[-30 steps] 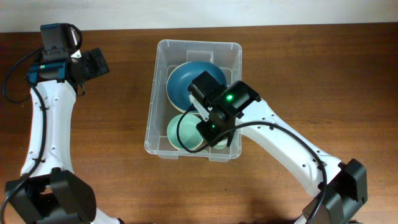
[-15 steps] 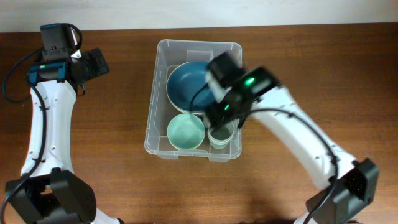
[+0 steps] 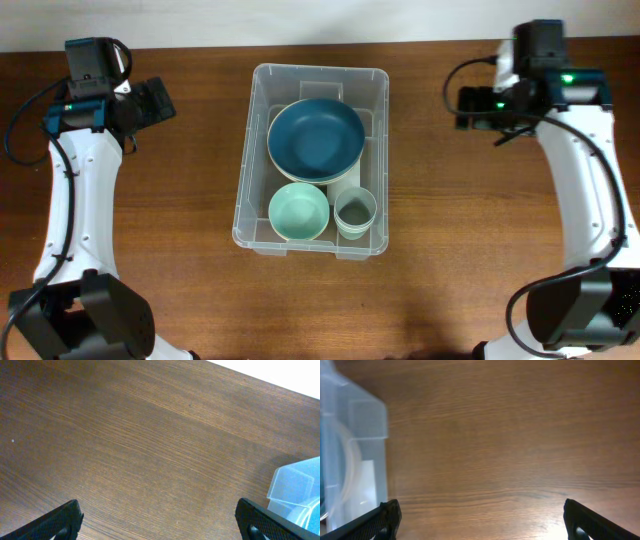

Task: Pack container

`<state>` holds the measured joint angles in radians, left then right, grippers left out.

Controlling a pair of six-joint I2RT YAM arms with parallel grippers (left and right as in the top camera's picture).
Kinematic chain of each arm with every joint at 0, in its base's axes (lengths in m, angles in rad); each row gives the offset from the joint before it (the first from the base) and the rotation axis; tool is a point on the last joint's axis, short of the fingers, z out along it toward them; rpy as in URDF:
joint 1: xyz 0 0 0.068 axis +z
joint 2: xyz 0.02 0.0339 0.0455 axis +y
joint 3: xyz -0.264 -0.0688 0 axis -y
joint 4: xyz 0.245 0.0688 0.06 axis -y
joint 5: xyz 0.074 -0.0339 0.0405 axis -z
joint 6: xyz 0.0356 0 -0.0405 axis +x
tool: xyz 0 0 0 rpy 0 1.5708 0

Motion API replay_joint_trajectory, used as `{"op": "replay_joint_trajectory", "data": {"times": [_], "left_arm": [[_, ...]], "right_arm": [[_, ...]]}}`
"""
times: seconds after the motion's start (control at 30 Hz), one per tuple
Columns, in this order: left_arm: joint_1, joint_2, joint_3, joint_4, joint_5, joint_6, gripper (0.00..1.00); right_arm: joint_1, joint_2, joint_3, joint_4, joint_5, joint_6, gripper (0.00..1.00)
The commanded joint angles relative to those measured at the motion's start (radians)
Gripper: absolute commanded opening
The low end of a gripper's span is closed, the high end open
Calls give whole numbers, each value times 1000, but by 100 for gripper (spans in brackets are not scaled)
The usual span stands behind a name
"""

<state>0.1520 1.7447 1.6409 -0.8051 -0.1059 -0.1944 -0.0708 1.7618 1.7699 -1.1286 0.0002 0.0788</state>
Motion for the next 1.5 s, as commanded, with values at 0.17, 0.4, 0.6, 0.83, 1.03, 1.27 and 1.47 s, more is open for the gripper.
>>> {"op": "replay_joint_trajectory", "data": {"times": [0.17, 0.4, 0.6, 0.83, 1.03, 1.27, 1.47], "left_arm": [[2, -12, 16, 0, -4, 2, 100], [2, -12, 16, 0, -4, 2, 100], [2, -12, 16, 0, -4, 2, 100], [2, -12, 16, 0, -4, 2, 100], [2, -12, 16, 0, -4, 2, 100], [2, -12, 16, 0, -4, 2, 100], [2, -12, 16, 0, -4, 2, 100]], "right_arm": [[-74, -20, 20, 0, 5, 8, 99], [-74, -20, 20, 0, 5, 8, 99], [-74, -17, 20, 0, 5, 8, 99], [-75, -14, 19, 87, -31, 8, 99], [-60, -169, 19, 340, -127, 6, 99], [-26, -503, 18, 611, -125, -221, 99], [47, -778, -66, 727, -126, -457, 99]]}}
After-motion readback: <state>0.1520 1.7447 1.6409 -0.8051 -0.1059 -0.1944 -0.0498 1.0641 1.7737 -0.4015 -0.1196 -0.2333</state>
